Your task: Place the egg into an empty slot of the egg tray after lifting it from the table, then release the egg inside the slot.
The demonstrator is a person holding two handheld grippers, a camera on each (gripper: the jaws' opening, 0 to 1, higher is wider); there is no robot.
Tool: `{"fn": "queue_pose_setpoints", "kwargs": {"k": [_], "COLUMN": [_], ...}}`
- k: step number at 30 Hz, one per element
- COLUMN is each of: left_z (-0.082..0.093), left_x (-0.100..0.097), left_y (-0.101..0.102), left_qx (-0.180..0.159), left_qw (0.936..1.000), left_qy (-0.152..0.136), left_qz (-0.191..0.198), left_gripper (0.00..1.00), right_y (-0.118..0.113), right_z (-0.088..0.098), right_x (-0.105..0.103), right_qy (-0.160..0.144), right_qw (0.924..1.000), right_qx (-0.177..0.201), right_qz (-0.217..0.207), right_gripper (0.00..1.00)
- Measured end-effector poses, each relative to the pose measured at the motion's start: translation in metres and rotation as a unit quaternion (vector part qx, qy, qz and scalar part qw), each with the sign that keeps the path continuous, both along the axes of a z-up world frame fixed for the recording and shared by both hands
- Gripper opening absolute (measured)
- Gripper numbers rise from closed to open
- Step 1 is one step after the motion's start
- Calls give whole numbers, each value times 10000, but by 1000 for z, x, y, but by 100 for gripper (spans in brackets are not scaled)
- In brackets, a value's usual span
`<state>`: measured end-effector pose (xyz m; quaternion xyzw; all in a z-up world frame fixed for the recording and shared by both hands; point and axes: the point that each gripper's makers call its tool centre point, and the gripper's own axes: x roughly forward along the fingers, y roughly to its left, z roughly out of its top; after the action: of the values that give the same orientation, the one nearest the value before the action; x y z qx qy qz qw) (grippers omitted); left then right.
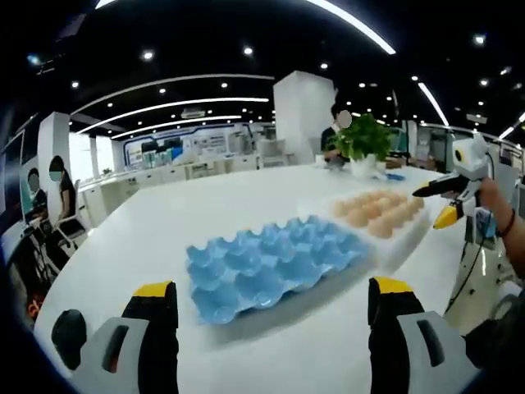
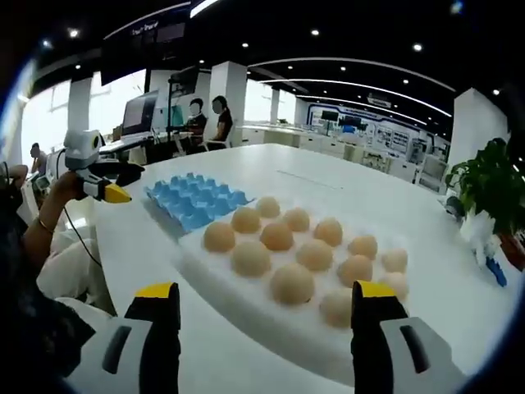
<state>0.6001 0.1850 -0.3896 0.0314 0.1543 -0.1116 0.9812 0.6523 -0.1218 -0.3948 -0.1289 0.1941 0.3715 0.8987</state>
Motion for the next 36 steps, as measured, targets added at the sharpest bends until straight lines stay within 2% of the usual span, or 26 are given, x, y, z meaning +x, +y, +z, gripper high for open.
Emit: {"fn": "queue_pose_setpoints", "kwargs": {"k": [19, 25, 36], "left_z": [-1, -3, -2], "left_x": [-2, 1, 1], "left_y": [7, 6, 8], "left_qx": [-12, 8, -29], "left_qw": [9999, 9999, 9999], "left_qy": [55, 78, 61], "left_qz": [107, 76, 94], "left_gripper": [97, 97, 97], "right_y": [-3, 4, 11], "right_z": [3, 1, 5], "right_x": [4, 5, 7], "right_qy": [58, 48, 94], "right_qw": [9996, 9997, 9990], "right_qx": [233, 226, 442], "right_qz": [-141, -44, -18], "right_gripper": [88, 87, 85]}}
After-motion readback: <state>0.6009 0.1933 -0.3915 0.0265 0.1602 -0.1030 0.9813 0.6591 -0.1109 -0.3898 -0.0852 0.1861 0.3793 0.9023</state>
